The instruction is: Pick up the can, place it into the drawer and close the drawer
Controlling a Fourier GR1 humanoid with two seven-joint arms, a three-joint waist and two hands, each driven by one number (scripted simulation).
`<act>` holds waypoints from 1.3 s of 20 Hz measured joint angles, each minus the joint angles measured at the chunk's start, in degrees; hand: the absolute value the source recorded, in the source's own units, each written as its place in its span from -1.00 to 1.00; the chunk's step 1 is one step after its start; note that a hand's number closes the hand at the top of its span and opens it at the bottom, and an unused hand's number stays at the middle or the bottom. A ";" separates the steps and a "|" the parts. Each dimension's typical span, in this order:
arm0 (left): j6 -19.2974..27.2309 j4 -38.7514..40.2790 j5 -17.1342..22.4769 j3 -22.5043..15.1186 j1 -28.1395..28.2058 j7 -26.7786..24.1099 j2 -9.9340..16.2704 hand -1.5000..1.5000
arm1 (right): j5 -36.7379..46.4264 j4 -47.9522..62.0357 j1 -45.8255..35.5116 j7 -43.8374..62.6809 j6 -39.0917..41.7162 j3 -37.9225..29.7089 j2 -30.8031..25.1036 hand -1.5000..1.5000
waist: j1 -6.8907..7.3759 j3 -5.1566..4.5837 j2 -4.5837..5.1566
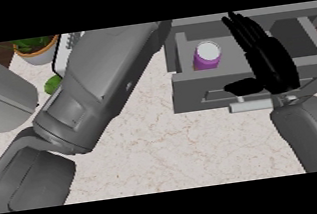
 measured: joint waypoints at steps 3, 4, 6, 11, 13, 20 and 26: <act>-0.61 -0.91 -0.39 0.28 0.05 1.22 1.74 -1.00 | 2.81 8.07 -2.82 -2.05 -4.70 0.03 1.71 -1.00 | 0.64 0.02 -0.09; -1.03 -1.08 -0.65 0.23 0.53 1.19 2.24 -1.00 | 3.50 10.98 -3.99 -2.73 -6.26 -0.12 2.37 -1.00 | 0.82 0.01 -0.06; -0.77 -1.97 -1.09 0.12 1.26 1.63 2.72 -1.00 | 4.90 16.55 -7.04 -3.33 -8.77 -1.11 2.81 -1.00 | 1.36 0.01 -0.14; -1.36 -4.44 -1.93 0.01 3.53 2.86 4.77 -1.00 | 8.77 28.73 -14.38 -2.79 -16.27 -3.24 4.80 -1.00 | 2.17 -0.01 -0.21; -1.25 -5.36 -2.33 -0.12 4.49 3.22 5.18 -1.00 | 9.61 33.21 -16.72 -3.25 -19.97 -4.44 5.33 -1.00 | 2.40 0.00 -0.15; -3.06 -10.54 -3.18 -0.74 8.05 6.20 8.61 -1.00 | 11.31 46.95 -26.56 -4.23 -27.43 -8.12 5.24 -1.00 | 4.04 0.00 -0.08; -4.74 -15.74 -3.51 -1.17 12.71 7.38 11.35 -1.00 | 12.38 55.23 -32.99 -4.35 -30.09 -9.85 4.83 -1.00 | 5.19 0.02 0.16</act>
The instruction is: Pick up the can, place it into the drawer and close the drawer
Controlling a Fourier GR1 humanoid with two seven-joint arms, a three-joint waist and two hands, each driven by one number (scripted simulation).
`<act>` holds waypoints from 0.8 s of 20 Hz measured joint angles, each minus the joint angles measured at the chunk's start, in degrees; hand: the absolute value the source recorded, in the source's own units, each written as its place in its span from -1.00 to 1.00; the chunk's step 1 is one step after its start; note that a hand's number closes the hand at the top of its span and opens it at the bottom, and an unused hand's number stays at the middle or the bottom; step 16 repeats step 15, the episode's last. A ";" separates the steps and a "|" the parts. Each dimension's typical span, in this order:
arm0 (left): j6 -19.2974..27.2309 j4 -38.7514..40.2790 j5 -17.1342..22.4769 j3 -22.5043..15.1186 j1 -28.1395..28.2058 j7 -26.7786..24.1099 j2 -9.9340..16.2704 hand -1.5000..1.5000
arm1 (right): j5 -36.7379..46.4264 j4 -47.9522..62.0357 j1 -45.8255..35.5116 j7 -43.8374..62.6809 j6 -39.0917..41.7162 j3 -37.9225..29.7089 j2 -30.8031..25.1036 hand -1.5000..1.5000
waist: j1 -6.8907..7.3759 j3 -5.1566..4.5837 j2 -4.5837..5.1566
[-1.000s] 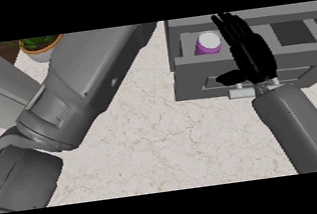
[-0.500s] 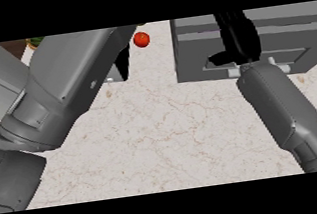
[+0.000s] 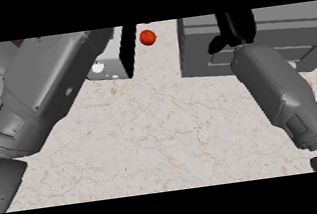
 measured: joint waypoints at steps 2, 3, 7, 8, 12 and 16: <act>-0.08 -1.87 -0.11 -0.22 1.06 1.01 0.68 -1.00 | -0.27 2.12 -1.48 -0.66 0.00 -0.68 -0.39 -1.00 | 0.15 0.10 0.11; -0.53 -2.63 -0.28 -0.40 1.44 1.59 1.52 -1.00 | -0.43 3.06 -2.21 -1.07 0.18 -0.97 -0.53 -1.00 | 0.18 0.17 0.21; -0.47 -6.45 -0.51 -1.02 3.68 3.02 2.25 -1.00 | -0.68 6.32 -4.70 -1.98 0.92 -1.87 -0.88 -1.00 | 0.69 0.34 0.48; -0.41 -7.42 -0.58 -1.19 4.27 3.12 2.31 -1.00 | -1.02 6.89 -5.16 -2.51 1.35 -2.27 -1.10 -1.00 | 0.85 0.39 0.58; -1.06 -10.30 -0.48 -1.11 6.20 4.24 4.11 -1.00 | -3.12 7.80 -6.02 -6.31 1.94 -4.21 -0.66 -1.00 | 0.53 0.50 0.85; -1.17 -12.98 -0.41 -1.16 7.94 5.15 5.34 -1.00 | -4.89 8.28 -6.07 -9.71 2.11 -5.88 -0.90 -1.00 | 0.64 0.52 0.87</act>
